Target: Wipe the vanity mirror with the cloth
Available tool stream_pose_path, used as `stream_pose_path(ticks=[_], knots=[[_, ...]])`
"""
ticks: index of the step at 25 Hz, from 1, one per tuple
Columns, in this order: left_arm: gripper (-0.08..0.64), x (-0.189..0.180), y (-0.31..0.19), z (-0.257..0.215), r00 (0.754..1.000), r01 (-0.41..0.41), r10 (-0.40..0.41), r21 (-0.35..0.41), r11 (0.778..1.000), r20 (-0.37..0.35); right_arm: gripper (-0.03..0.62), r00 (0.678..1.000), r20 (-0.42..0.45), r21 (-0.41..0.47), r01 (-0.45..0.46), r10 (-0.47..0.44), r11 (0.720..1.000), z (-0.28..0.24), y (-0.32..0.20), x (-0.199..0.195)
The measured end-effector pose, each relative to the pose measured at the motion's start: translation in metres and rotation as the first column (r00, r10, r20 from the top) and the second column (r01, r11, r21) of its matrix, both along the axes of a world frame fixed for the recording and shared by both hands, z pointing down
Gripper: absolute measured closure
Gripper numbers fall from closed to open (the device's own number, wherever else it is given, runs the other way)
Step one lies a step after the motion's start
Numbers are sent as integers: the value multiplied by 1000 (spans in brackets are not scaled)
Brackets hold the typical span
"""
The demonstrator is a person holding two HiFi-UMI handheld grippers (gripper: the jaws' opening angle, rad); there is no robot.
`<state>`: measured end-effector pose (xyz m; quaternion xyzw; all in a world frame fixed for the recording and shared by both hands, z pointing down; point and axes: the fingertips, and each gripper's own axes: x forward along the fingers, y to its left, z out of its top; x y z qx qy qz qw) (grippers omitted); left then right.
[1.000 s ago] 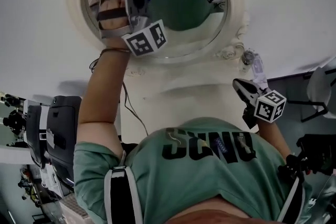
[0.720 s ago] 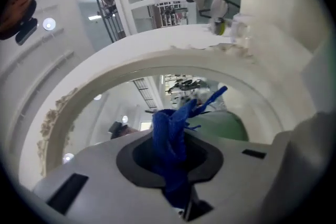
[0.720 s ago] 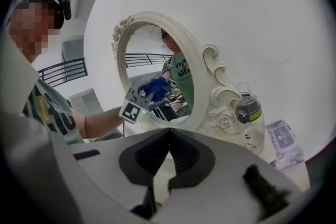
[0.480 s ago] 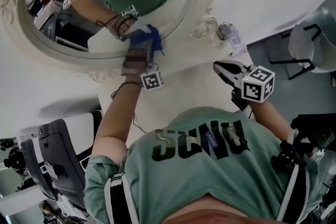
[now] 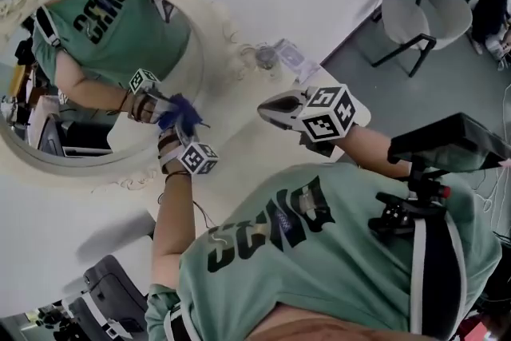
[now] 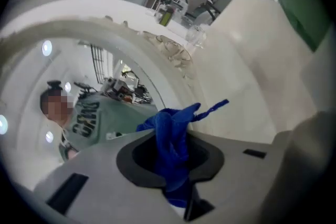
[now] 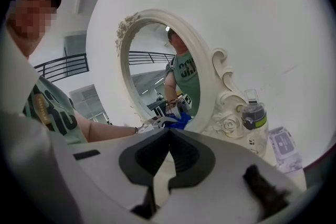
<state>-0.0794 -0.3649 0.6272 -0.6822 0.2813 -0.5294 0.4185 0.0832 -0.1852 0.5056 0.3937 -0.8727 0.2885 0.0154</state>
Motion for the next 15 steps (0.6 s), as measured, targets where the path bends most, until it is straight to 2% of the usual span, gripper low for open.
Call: stream_pose_path(ticks=[1, 2, 3, 6, 8, 10, 11, 13, 15], knots=[[484, 2, 1, -6, 999, 23, -24, -50, 998, -31, 584, 1000, 1, 12, 6, -6, 1000, -2, 0, -1], [482, 5, 3, -21, 998, 27, -31, -61, 998, -61, 584, 1000, 3, 24, 9, -9, 1000, -4, 0, -1], [480, 9, 5, -42, 996, 17, -21, -39, 999, -91, 584, 1000, 6, 35, 11, -11, 999, -6, 1, -1], [479, 21, 9, -136, 978, -15, 33, 92, 996, -205, 584, 1000, 16, 56, 18, -19, 998, -12, -1, -3], [479, 27, 13, -204, 957, -11, 65, 187, 982, -282, 584, 999, 23, 63, 30, -32, 998, -15, -4, -4], [479, 27, 19, -266, 944, 8, 89, 292, 957, -318, 584, 998, 31, 69, 56, -58, 996, -17, -8, -6], [479, 25, 21, -295, 942, 21, 98, 349, 937, -321, 584, 996, 35, 77, 74, -77, 994, -19, -10, -6], [477, 21, 21, -351, 941, 50, 111, 459, 887, -319, 584, 993, 45, 99, 101, -106, 990, -20, -14, -4], [477, 22, 15, -402, 936, 79, 122, 534, 841, -331, 584, 993, 60, 108, 93, -100, 990, -18, -15, 3]])
